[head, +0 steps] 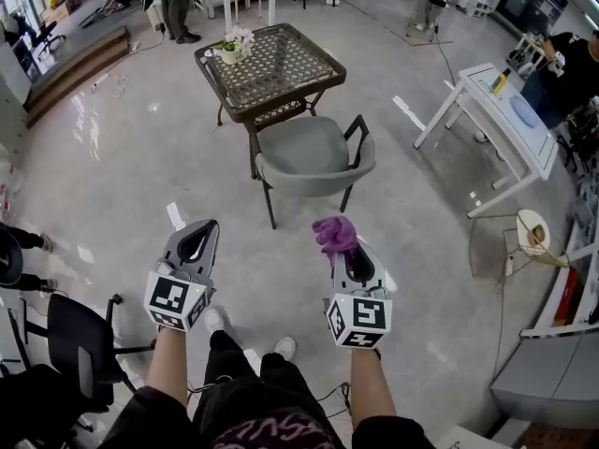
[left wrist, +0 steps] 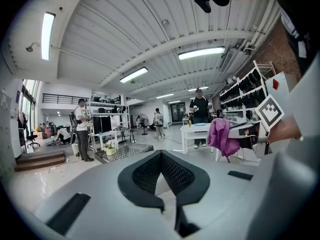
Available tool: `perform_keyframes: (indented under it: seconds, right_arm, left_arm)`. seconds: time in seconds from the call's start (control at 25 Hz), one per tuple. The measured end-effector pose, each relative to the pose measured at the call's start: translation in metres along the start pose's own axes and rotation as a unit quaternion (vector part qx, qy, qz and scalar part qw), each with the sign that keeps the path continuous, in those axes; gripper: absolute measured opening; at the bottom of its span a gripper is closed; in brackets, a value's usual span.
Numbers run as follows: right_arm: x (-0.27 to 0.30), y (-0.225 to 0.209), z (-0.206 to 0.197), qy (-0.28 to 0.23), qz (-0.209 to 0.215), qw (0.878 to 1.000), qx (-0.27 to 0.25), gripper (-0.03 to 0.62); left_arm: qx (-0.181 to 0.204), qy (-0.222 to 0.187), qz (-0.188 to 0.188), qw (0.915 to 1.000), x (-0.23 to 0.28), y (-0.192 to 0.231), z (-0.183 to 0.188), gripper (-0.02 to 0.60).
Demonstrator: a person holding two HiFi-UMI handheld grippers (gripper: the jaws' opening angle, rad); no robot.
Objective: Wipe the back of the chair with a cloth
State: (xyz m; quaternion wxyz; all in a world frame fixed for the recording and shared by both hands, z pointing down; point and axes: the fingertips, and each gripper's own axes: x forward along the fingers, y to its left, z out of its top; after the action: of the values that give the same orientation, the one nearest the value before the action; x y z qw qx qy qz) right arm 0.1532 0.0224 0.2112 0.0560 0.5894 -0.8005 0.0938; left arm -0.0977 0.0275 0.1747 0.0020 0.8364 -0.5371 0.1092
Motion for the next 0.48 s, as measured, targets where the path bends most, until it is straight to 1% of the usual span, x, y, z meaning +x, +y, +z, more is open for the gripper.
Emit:
perform_keyframes:
  seconds: [0.24, 0.48]
  right_arm:
    - [0.041, 0.007, -0.021, 0.008, -0.003, 1.0, -0.006, 0.079]
    - [0.097, 0.016, -0.051, 0.007, -0.008, 1.0, -0.022, 0.08]
  left_arm:
    - [-0.006, -0.002, -0.009, 0.9999, 0.035, 0.023, -0.023, 0.009]
    - [-0.011, 0.003, -0.023, 0.9997, 0.077, 0.051, -0.066, 0.009]
